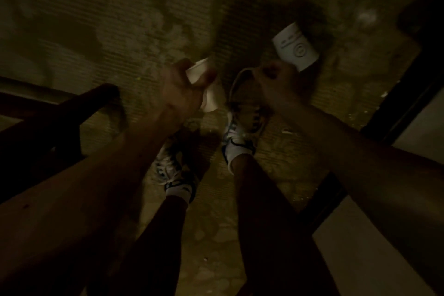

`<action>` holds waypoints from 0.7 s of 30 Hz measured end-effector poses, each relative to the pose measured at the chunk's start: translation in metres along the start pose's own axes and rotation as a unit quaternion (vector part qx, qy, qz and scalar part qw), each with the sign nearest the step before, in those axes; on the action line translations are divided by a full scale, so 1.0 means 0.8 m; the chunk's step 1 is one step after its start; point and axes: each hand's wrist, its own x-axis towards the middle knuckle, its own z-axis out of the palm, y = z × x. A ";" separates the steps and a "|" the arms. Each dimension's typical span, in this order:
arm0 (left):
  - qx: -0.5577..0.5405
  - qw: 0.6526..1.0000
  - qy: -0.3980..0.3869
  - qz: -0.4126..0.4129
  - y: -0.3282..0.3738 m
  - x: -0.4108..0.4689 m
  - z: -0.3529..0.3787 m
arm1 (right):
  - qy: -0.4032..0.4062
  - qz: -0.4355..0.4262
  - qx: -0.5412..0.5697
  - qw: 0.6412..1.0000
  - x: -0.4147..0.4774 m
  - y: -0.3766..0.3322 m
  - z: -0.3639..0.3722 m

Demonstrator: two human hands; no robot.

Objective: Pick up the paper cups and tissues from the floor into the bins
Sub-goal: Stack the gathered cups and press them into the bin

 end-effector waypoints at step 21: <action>0.024 0.982 -0.183 -0.050 0.115 0.021 0.003 | -0.140 0.198 0.165 0.956 0.042 -0.040 -0.087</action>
